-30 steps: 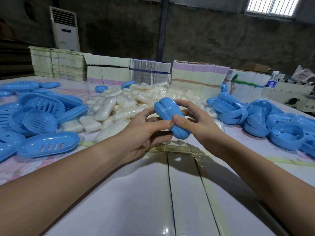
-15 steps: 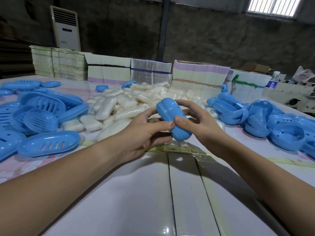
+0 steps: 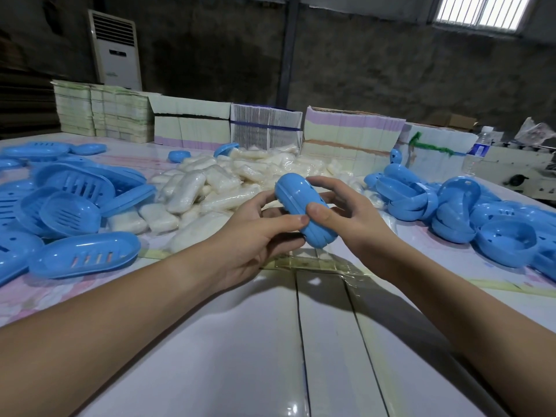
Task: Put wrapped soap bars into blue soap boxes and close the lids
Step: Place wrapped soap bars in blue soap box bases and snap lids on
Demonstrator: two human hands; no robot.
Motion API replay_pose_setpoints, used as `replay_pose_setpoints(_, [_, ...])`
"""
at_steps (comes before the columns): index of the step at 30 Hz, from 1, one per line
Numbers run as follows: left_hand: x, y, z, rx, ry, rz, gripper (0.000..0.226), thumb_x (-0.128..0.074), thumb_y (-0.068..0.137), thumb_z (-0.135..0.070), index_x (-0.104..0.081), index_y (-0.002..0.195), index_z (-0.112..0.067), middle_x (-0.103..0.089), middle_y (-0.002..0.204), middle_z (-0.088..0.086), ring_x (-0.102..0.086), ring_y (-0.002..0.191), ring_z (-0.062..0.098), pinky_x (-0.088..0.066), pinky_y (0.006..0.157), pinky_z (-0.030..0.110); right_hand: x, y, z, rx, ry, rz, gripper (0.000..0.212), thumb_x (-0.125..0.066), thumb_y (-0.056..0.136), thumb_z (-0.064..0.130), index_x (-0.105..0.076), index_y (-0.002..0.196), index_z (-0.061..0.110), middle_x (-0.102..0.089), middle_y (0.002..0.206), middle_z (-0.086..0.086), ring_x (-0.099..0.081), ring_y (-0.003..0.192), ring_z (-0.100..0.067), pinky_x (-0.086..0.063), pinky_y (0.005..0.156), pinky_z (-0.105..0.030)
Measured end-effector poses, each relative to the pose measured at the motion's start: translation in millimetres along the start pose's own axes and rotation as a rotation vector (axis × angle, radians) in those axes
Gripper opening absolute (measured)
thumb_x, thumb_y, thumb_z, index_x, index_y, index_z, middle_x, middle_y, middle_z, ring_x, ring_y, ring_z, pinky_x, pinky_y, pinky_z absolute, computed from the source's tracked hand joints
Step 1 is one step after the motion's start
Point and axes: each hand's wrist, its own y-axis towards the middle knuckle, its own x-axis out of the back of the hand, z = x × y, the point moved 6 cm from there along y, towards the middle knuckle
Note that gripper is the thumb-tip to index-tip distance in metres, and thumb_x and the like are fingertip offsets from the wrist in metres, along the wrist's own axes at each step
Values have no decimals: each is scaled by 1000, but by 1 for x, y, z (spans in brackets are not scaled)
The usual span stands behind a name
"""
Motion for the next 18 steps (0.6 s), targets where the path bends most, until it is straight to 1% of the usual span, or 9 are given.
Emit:
replay_pose_setpoints(3, [-1,-1,-1,-3,-15,-7,58,-70,84,5,-52,136,-13,-71,116,18,-74,100,29,-63,79,34,0,-1,1,19,-11,-2,45,-69,85,39,-57,128,36,-64,113,2,-64,99,-27,-58,83,-31])
replay_pose_setpoints(5, [-1,-1,-1,-8,-19,-15,58,-71,83,5,-53,136,-13,-71,110,16,-74,97,28,-62,76,33,0,-1,1,25,-27,-17,48,-69,82,42,-56,128,37,-63,116,2,-65,100,-22,-58,83,-30])
replay_pose_setpoints(8, [0,-1,-1,-21,-21,-25,57,-70,84,6,-54,135,-13,-70,105,15,-74,97,28,-63,79,35,0,0,3,25,-44,-24,53,-67,78,46,-56,129,38,-61,120,0,-65,103,-18,-57,87,-32])
replay_pose_setpoints(10, [-1,-1,-1,-22,-27,-25,57,-70,83,6,-53,135,-12,-70,108,18,-74,100,29,-62,82,37,0,0,4,23,-23,-18,58,-66,75,48,-55,130,36,-62,120,0,-65,102,-14,-57,85,-29])
replay_pose_setpoints(13, [-1,-2,0,-23,-37,-32,59,-71,82,7,-53,135,-12,-68,121,23,-72,105,33,-61,85,40,0,0,3,21,3,-20,60,-66,74,48,-55,131,34,-62,118,1,-66,97,-11,-56,78,-22])
replay_pose_setpoints(18, [0,-1,-1,-36,-53,-41,56,-69,84,9,-53,134,-10,-67,123,23,-72,105,33,-62,84,40,-4,0,4,22,37,-9,55,-65,76,47,-56,128,35,-63,117,-1,-67,95,-13,-55,77,-21])
